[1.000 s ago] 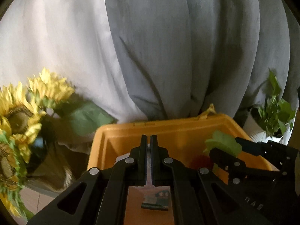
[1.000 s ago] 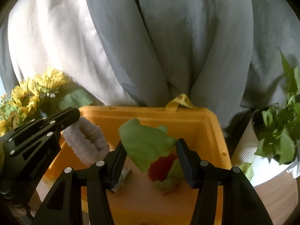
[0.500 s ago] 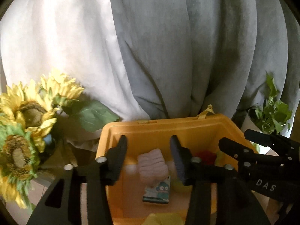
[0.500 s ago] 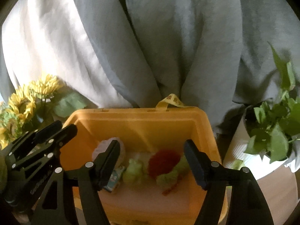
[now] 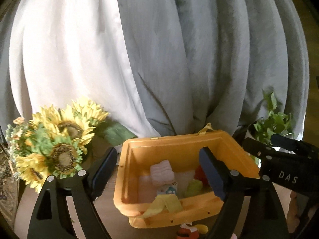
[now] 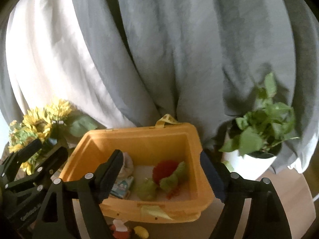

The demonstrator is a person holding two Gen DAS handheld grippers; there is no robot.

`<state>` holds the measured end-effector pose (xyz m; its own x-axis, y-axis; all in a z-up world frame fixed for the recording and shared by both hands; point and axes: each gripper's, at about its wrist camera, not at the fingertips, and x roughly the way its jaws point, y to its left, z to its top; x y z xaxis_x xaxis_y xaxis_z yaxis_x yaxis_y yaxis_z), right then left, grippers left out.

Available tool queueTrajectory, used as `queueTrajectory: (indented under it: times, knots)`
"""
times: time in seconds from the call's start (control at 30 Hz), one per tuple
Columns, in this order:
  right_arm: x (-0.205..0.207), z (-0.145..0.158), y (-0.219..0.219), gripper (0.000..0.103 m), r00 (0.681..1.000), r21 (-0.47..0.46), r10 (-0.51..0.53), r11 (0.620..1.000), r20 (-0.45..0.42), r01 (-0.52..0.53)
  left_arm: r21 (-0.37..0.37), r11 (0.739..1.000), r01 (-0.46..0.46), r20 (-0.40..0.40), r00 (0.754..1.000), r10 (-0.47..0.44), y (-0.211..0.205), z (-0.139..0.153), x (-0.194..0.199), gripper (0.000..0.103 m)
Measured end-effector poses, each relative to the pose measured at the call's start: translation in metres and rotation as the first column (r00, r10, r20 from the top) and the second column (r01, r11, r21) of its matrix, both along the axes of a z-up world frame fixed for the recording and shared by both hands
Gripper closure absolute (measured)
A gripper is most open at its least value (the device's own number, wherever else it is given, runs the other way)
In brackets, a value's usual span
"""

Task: Organize soft objects
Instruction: 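Withdraw both tools from the crate toward the remaining toys on the table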

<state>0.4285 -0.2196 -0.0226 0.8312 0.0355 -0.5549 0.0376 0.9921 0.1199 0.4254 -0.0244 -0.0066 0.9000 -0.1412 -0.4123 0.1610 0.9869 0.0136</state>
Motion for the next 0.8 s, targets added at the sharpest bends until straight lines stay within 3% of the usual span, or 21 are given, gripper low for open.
queueTrajectory:
  times: [0.4,0.8]
  knots:
    - [-0.066,0.019,-0.004,0.019,0.993,-0.040,-0.084,0.995,0.085,0.088,0.006,1.000,-0.010,0.020,1.000,0.010,0.006,0.002,-0.058,0.017]
    - [-0.121,0.009,0.002,0.019,0.986,-0.042,-0.145,0.988,0.077,0.149,0.001,1.000,-0.009,-0.002,1.000,0.009,0.018,-0.011,-0.106,0.017]
